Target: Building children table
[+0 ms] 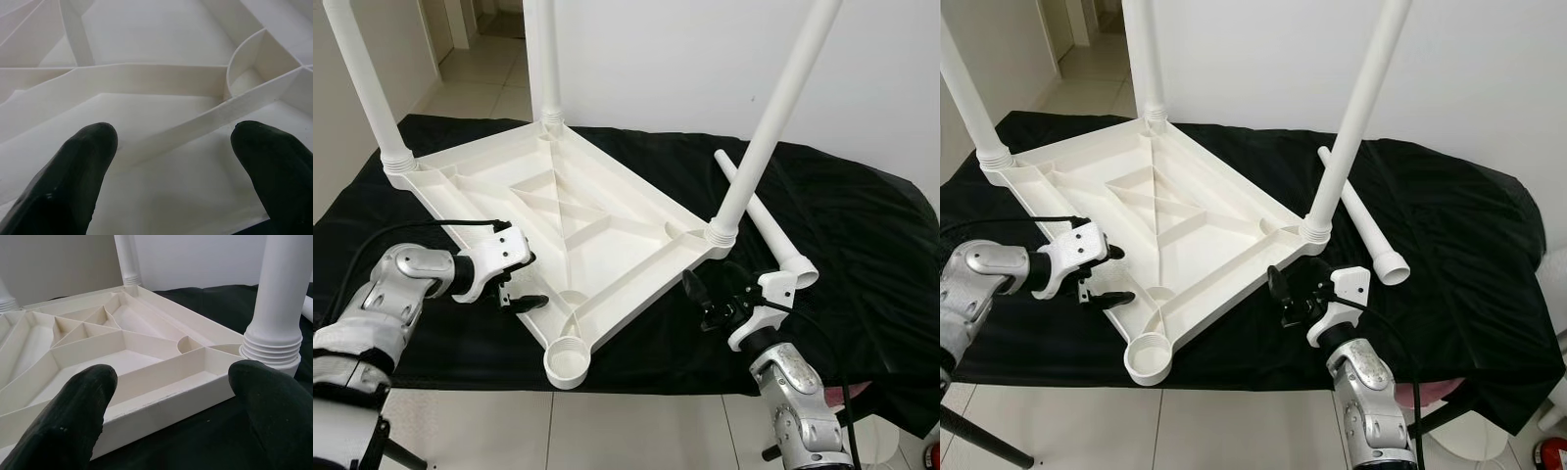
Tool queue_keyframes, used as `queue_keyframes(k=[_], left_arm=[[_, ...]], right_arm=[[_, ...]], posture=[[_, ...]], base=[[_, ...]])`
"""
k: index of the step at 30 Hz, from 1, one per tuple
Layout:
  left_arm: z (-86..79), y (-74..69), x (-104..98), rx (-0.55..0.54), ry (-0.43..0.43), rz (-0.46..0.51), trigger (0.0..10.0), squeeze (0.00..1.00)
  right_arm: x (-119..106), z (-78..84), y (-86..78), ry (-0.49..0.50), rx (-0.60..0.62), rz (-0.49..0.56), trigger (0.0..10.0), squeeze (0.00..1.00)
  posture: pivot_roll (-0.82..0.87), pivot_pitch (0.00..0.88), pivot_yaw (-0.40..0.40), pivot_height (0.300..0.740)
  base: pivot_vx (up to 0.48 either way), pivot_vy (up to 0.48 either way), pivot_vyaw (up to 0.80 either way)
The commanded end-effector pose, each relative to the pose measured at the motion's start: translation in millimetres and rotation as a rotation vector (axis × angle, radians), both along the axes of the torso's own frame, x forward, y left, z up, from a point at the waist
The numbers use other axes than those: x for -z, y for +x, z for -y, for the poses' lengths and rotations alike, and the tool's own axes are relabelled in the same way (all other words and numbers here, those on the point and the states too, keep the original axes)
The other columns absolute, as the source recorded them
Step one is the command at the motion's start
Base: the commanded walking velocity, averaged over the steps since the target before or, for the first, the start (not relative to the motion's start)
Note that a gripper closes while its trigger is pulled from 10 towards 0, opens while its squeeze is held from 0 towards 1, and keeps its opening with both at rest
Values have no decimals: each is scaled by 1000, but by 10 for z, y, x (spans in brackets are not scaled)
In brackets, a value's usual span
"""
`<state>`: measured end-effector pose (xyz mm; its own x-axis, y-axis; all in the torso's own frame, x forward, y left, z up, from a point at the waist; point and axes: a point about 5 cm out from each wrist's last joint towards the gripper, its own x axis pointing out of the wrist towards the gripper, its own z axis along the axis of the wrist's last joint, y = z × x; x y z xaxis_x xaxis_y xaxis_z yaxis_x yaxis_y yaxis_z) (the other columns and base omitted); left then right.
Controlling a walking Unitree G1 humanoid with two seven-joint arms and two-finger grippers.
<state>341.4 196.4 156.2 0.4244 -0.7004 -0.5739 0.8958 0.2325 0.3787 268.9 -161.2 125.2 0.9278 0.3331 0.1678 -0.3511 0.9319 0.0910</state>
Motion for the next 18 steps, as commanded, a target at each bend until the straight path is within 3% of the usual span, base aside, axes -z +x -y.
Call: queue_keyframes(k=[1,18], left_arm=[[37,-42,79,80,51,-68,10000,0],[232,-73,270,248,128,-144,10000,0]], right_arm=[[-33,31,-12,-13,7,19,10000,0],[-34,93,-74,-28,42,25,10000,0]], posture=[[-8,0,-45,740],[-38,0,11,740]], base=[[0,0,0],[0,0,0]])
